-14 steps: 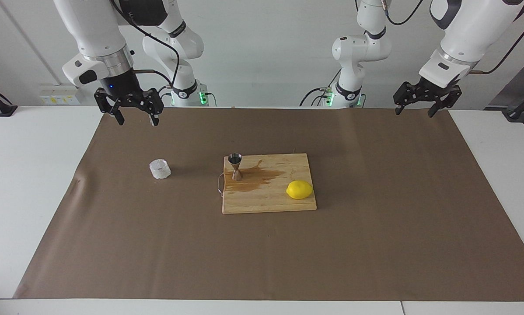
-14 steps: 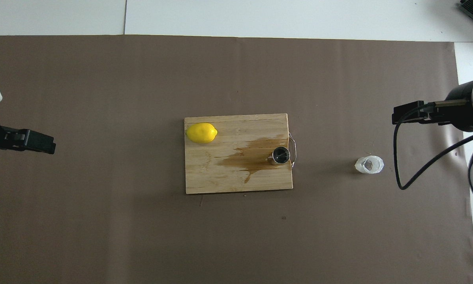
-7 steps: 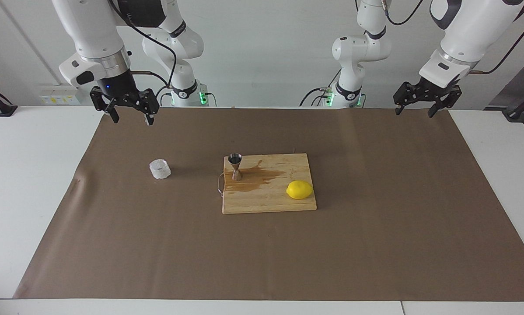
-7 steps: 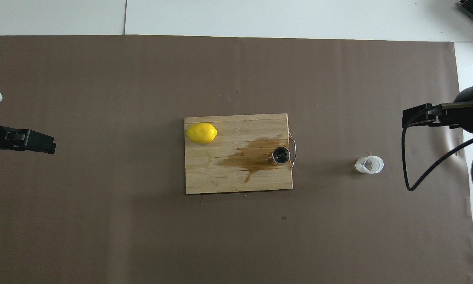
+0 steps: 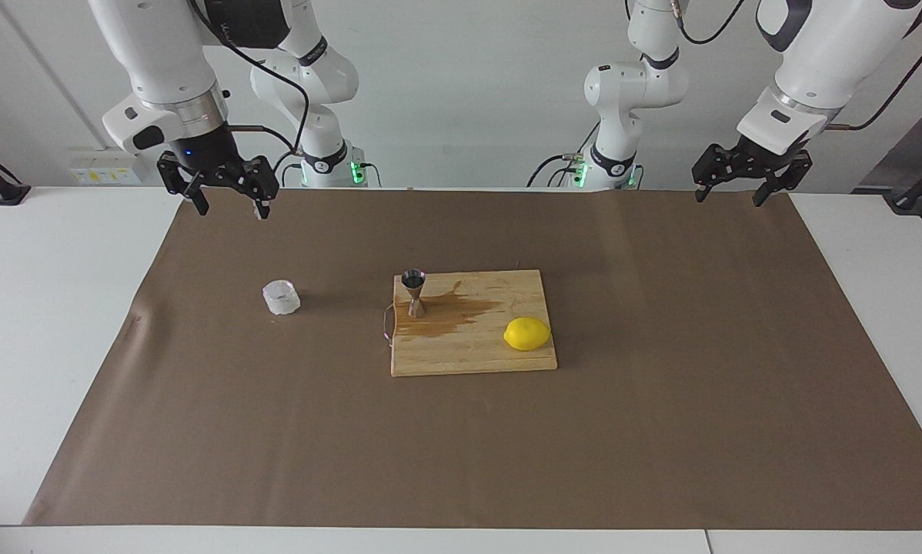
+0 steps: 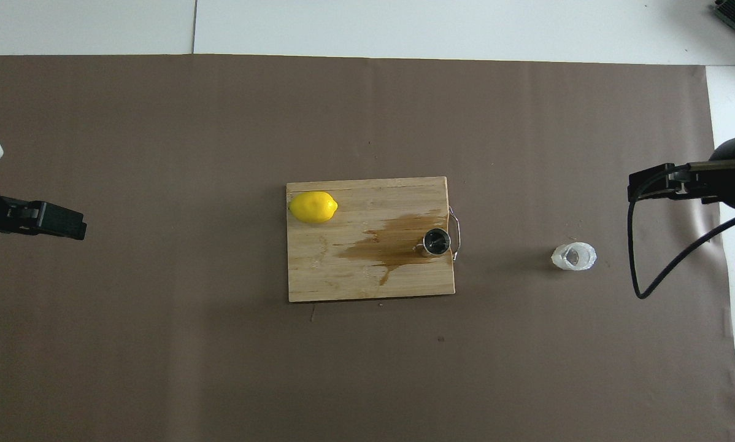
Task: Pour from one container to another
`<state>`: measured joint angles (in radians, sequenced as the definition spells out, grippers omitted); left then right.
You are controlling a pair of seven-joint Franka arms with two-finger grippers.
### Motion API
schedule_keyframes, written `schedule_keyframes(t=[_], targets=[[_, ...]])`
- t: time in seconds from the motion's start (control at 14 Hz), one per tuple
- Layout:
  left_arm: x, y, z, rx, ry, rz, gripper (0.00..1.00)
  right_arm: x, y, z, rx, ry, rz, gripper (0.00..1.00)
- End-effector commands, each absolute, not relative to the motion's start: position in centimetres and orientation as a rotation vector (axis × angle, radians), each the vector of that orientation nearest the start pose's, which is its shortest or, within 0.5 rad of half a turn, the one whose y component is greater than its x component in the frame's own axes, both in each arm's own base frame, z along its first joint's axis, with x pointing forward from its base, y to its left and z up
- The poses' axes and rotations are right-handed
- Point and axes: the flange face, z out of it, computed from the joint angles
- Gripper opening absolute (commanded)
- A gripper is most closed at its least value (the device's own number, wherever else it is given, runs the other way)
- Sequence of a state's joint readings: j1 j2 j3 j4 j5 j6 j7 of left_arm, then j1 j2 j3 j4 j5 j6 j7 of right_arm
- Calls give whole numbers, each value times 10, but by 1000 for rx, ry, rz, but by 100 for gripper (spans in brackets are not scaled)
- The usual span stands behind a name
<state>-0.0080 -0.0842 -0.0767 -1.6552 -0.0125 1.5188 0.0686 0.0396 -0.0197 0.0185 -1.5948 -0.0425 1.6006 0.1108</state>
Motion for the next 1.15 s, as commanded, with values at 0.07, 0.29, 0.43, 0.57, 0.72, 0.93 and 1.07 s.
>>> schedule_keyframes(t=[0.07,0.29,0.43,0.57,0.72,0.93,1.07], targets=[[513,-44,628,-3114,250,89,100,543,30,624,-3184,70,-11,100],[513,-45,628,-3113,252,89,100,540,30,624,-3183,68,2,100],[513,-44,628,-3114,250,89,100,540,30,624,-3183,68,4,100],[513,-45,628,-3113,252,89,100,541,30,625,-3126,84,7,100],[513,-45,628,-3113,252,89,100,541,29,626,-3127,82,6,100],[513,-44,628,-3114,250,89,100,541,28,626,-3139,77,3,100],[513,-45,628,-3113,252,89,100,542,27,626,-3145,82,-3,100]])
